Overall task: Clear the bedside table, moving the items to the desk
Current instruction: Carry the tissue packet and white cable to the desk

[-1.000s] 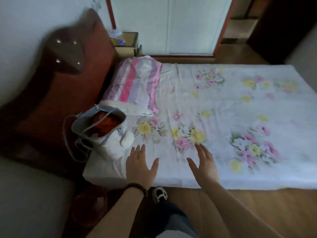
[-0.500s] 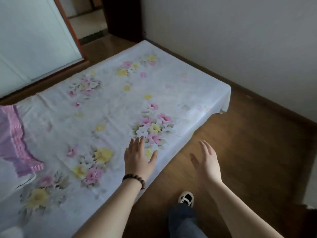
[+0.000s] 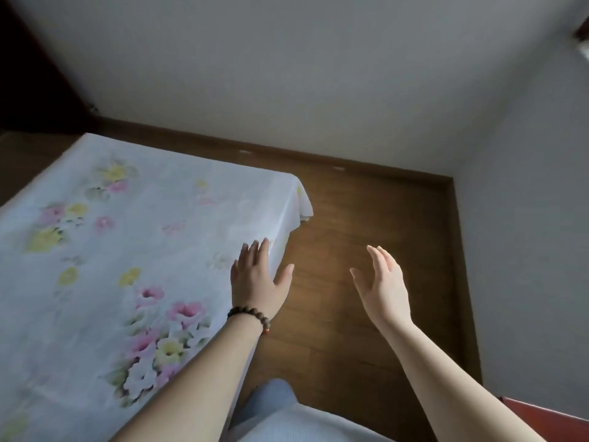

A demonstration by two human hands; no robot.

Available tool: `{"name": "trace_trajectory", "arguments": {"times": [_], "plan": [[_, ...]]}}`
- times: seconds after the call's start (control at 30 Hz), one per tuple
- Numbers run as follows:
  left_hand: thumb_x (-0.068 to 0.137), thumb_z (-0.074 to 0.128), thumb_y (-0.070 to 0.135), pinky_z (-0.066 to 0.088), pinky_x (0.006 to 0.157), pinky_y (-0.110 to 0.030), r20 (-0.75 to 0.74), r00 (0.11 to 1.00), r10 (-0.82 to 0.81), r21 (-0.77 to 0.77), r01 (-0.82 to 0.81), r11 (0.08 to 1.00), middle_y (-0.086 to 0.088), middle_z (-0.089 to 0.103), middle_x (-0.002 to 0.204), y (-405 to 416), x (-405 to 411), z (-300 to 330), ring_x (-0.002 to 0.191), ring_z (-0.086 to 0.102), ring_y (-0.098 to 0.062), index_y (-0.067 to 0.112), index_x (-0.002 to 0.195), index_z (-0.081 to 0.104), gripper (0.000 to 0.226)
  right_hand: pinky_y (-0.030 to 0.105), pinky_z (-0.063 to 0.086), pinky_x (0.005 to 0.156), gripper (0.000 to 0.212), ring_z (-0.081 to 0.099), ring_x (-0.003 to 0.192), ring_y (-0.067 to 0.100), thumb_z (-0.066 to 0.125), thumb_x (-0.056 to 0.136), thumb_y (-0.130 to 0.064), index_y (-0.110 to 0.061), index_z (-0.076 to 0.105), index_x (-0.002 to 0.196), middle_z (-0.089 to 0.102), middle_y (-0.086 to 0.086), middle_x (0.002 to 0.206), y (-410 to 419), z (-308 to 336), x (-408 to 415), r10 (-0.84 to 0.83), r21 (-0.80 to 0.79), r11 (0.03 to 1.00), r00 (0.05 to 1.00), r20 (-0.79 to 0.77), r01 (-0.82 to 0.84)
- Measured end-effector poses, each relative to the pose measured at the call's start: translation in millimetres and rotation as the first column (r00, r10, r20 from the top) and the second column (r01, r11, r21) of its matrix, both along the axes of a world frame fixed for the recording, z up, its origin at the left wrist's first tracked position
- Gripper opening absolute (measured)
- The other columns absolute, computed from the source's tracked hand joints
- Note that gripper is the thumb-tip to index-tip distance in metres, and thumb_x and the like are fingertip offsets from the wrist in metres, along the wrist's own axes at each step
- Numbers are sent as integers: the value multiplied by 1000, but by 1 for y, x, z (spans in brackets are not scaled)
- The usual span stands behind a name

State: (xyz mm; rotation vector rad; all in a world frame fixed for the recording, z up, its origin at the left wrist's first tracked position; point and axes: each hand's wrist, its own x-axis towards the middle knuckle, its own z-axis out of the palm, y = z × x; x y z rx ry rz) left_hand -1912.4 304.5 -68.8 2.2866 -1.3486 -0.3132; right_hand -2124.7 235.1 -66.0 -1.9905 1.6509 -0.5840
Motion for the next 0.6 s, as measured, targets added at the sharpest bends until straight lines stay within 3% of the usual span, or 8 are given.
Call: {"name": "trace_trajectory", "arguments": {"times": [0.27,0.6], "plan": [[87,52,51,29,112,-49,3,996,-89,13,89,996,-10,43,147,-162,27,-21,142,28,-31,12,142,40,68,40,36,109,54,36,135,21,58,89,-36,-16,43,136,43,6,144,-130,-22,13,-108,6,994,994,-26,109],[89,53,50,27,115,-44,-8,994,-108,34,108,994,-8,34,153,-410,129,-16,145,22,-27,16,146,34,69,38,37,107,53,35,135,21,57,90,-37,-16,43,137,41,6,145,-396,-12,115,-114,-16,993,992,-46,113]]}}
